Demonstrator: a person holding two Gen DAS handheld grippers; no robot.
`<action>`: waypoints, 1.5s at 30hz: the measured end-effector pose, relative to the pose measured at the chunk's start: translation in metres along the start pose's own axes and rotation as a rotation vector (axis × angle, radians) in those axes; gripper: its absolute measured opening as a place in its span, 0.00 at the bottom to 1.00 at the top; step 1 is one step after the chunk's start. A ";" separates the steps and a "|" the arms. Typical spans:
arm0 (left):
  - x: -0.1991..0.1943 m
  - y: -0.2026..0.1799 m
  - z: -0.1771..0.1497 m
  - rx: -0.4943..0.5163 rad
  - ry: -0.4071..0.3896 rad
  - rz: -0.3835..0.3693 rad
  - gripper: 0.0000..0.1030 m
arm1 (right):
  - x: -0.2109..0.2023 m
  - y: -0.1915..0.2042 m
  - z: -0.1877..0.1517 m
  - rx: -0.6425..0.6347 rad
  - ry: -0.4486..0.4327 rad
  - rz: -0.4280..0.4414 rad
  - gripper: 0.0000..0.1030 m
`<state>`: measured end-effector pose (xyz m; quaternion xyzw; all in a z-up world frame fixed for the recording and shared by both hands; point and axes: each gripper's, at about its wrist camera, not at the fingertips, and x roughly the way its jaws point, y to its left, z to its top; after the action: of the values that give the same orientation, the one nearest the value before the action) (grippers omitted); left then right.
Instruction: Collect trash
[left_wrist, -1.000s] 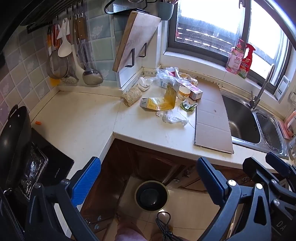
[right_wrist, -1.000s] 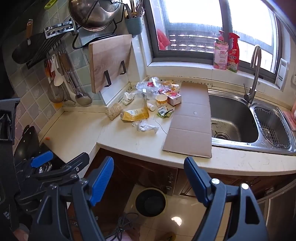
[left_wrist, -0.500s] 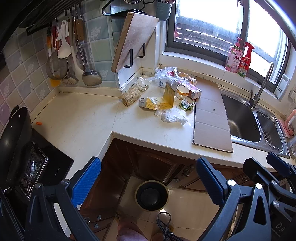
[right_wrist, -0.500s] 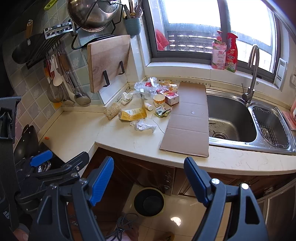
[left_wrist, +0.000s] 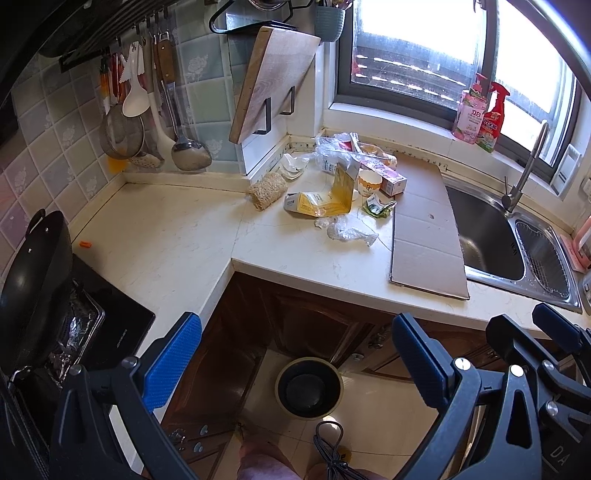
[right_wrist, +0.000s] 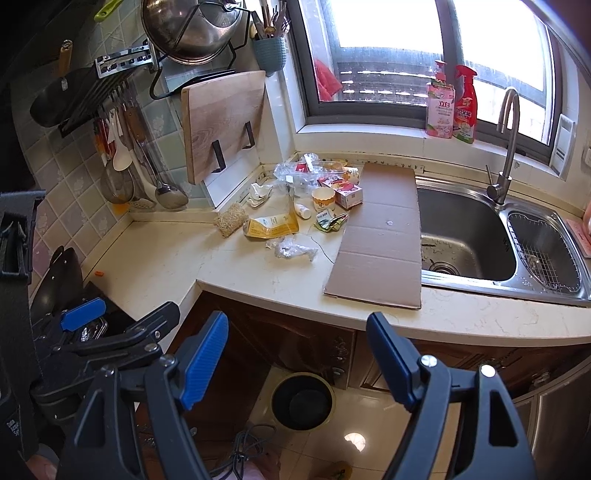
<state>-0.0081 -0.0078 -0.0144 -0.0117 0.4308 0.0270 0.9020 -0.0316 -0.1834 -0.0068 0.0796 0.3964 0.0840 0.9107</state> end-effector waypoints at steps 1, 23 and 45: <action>-0.001 0.001 -0.001 -0.002 0.000 0.002 0.98 | 0.000 0.000 -0.001 -0.001 0.000 0.004 0.76; -0.013 -0.013 -0.034 -0.085 0.022 0.090 0.98 | -0.001 -0.011 -0.016 -0.078 0.036 0.126 0.67; 0.028 0.012 0.004 -0.110 0.007 -0.106 0.98 | 0.060 -0.022 0.005 0.021 0.147 0.176 0.53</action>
<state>0.0119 0.0055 -0.0331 -0.0843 0.4304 0.0029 0.8987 0.0140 -0.1923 -0.0504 0.1172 0.4545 0.1649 0.8674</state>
